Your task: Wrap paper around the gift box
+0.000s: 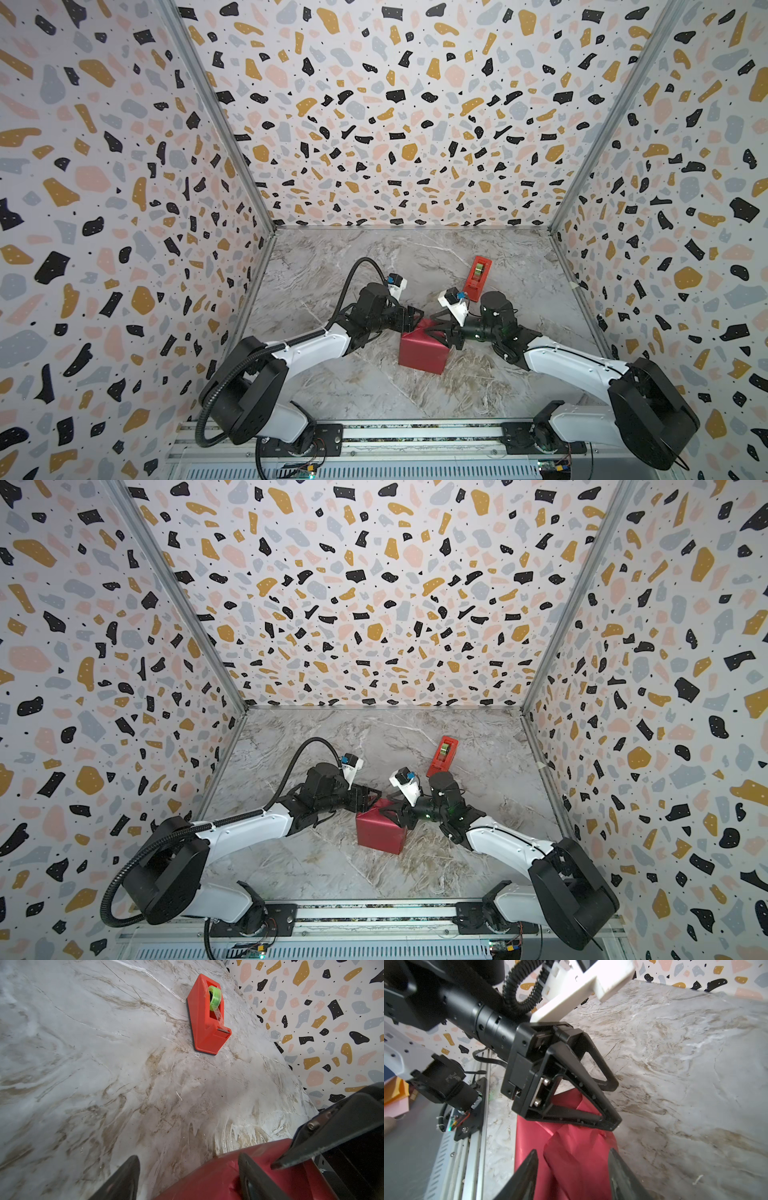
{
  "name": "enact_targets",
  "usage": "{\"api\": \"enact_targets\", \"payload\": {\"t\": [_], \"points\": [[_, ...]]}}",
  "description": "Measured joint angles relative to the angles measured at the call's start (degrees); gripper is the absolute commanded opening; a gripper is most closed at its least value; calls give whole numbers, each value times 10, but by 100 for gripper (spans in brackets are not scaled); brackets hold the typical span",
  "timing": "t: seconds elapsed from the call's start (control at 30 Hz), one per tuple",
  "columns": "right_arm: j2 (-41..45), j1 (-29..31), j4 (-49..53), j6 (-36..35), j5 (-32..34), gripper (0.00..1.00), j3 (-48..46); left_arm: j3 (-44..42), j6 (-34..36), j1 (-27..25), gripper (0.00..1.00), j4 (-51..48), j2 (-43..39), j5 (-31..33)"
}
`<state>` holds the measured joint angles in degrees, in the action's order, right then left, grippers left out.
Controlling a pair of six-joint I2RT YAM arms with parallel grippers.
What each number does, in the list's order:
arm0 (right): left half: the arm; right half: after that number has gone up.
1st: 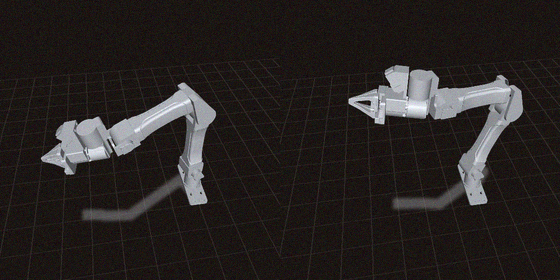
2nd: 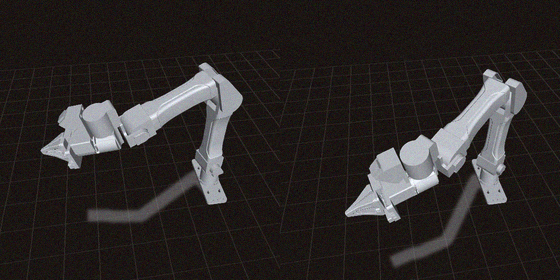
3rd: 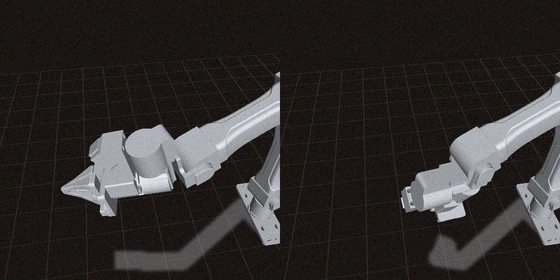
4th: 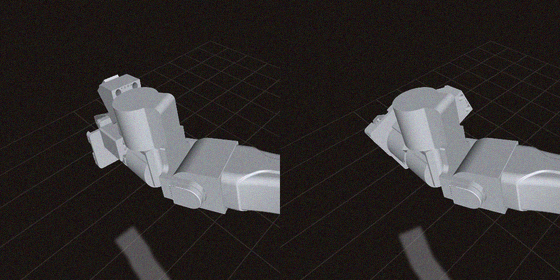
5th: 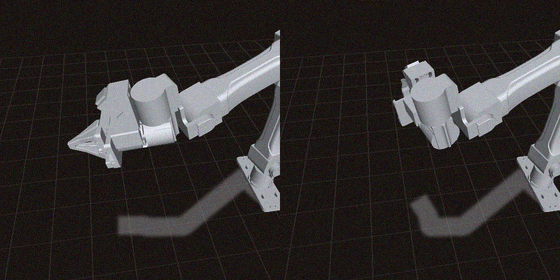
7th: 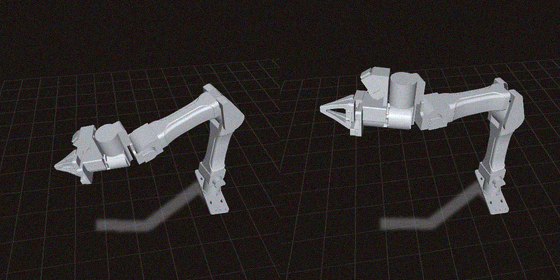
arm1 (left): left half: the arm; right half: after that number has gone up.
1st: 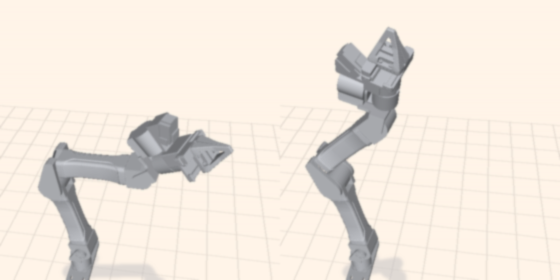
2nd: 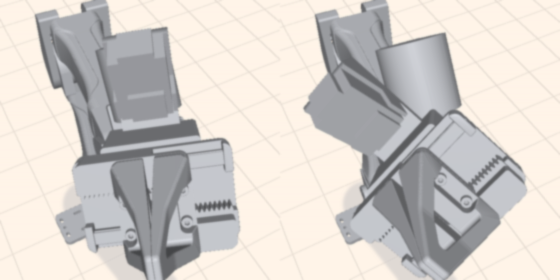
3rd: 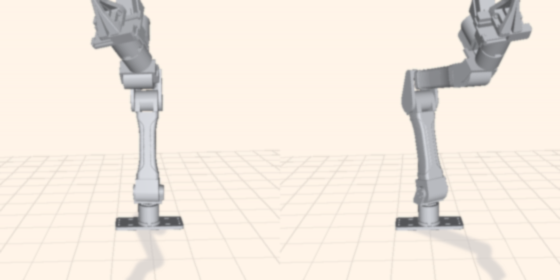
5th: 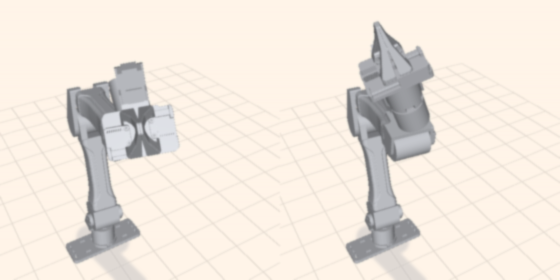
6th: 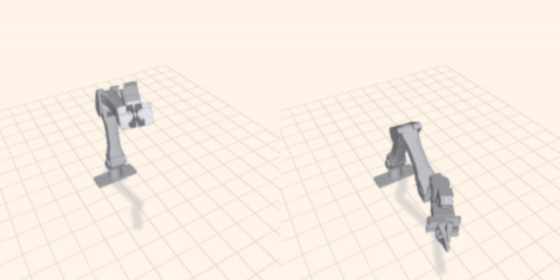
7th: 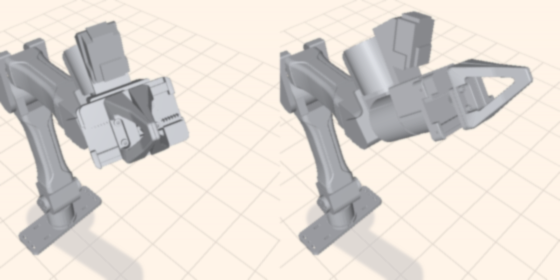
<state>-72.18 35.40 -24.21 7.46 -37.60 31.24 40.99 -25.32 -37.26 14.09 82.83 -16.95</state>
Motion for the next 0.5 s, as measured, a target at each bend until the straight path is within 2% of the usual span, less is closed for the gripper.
{"api": "enact_targets", "payload": {"t": [0.27,0.5], "points": [[68,-7,3,107,34,74,-2,-1,0,0,74,3,0,0],[86,-17,115,237,155,81,0,-1,0,-2,74,4,0,0]]}}
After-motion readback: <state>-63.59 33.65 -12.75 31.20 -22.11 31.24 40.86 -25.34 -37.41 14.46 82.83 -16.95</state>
